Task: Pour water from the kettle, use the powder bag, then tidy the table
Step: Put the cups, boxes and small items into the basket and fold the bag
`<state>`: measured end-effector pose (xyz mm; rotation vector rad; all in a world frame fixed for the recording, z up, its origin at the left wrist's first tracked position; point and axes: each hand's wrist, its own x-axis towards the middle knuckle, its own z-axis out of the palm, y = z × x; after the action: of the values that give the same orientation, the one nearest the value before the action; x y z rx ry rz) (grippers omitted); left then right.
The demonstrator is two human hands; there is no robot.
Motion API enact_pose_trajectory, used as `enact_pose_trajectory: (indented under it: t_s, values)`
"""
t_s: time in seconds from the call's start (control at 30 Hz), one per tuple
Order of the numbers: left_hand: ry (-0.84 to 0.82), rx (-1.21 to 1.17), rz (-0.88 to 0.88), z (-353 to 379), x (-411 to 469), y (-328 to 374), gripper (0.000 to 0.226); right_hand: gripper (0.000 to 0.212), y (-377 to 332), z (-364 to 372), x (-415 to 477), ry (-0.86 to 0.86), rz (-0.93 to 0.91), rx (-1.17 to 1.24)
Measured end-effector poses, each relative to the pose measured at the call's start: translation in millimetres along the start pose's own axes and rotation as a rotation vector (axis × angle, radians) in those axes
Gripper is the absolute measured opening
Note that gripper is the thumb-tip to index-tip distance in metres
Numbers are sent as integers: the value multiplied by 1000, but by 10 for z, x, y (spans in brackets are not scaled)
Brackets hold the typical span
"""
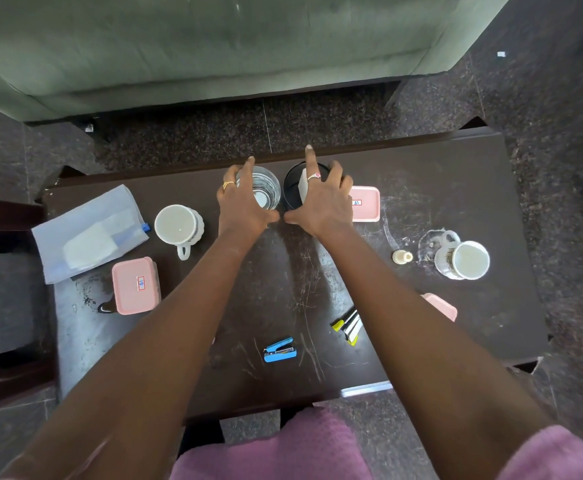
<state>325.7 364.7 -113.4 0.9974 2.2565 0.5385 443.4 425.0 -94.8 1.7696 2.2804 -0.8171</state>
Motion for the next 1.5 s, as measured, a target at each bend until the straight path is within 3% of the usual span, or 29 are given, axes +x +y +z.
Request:
enact_pose_trajectory:
  t_s: [0.1, 0.2, 0.27, 0.37, 0.47, 0.63, 0.77, 1.0, 1.2, 1.37, 1.5]
  values:
    - [103, -50, -8, 5, -117, -73, 123, 109, 58, -17, -244, 150, -138, 45]
    - [195, -82, 46, 139, -378, -112, 122, 79, 268, -11, -487, 352, -129, 111]
    - [235, -98, 26, 260, -554, -113, 122, 65, 503, 17, -593, 442, 15, 138]
    - [303, -83, 17, 389, -724, -111, 120, 61, 950, 24, -671, 529, 362, 93]
    - [288, -53, 38, 480, -812, -121, 117, 68, 1437, -64, -698, 522, 621, 52]
    - [278, -27, 43, 591, -881, -126, 115, 88, 2019, -245, -656, 369, 815, 205]
    - [287, -30, 43, 638, -886, -170, 115, 65, 2263, -286, -601, 253, 719, 345]
    - [299, -14, 21, 528, -849, -380, 101, 52, 2077, -61, -830, 505, 673, 229]
    - [492, 74, -163, 2, -605, -730, 90, 51, 1604, 285, -1210, 629, 479, 117]
    - [333, 46, -248, -320, -378, -883, 105, 58, 962, 616, -1410, 601, 275, 166]
    - [238, -76, -243, -451, -297, -894, 100, 61, 547, 839, -1453, 519, 114, 188]
